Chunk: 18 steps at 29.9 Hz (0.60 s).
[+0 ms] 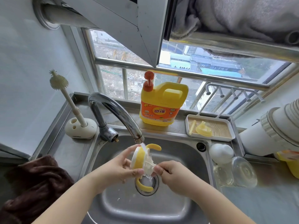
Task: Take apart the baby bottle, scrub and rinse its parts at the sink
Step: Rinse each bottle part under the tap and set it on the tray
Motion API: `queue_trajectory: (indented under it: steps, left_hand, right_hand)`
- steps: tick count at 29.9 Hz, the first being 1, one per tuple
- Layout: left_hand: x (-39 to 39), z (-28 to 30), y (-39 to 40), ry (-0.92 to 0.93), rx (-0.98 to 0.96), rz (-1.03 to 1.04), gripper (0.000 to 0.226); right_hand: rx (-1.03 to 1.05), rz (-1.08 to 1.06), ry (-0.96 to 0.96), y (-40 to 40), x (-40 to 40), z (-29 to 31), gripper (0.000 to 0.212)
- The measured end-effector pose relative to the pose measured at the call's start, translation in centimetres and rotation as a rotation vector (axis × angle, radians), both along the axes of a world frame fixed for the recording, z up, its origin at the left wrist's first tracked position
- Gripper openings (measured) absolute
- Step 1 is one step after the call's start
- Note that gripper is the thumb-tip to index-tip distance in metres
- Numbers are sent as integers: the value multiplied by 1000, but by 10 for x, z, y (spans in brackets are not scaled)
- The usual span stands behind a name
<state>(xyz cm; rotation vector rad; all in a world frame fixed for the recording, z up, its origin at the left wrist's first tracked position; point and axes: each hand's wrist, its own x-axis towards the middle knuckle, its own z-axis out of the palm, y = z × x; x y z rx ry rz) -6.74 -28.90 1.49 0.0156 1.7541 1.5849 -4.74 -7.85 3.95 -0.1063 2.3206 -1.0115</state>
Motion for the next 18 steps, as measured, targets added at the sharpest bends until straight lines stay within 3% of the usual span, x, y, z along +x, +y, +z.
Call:
queue_trajectory:
  steps: [3, 5, 8, 10, 13, 14, 16, 18]
  left_hand:
    - [-2, 7, 3, -200, 274, 107, 89]
    - [-1, 10, 6, -283, 354, 175, 86]
    - [2, 12, 13, -268, 328, 222, 57]
    - [4, 9, 16, -256, 298, 257, 51]
    - [5, 5, 22, -230, 228, 236, 45]
    - [5, 5, 23, -221, 218, 230, 45]
    - [3, 4, 25, -188, 228, 234, 44]
    - [1, 3, 25, -148, 222, 257, 40]
  right_hand:
    - [-4, 27, 17, -2, 1, 4, 30]
    - [15, 42, 28, -2, 2, 6, 32]
    - [97, 102, 88, -4, 6, 8, 29]
    - [235, 179, 212, -3, 3, 7, 31]
    - [592, 325, 593, -3, -6, 6, 17]
    - [666, 309, 694, -3, -9, 5, 22]
    - [708, 265, 702, -6, -13, 9, 36]
    - [668, 284, 631, -12, -13, 7, 26]
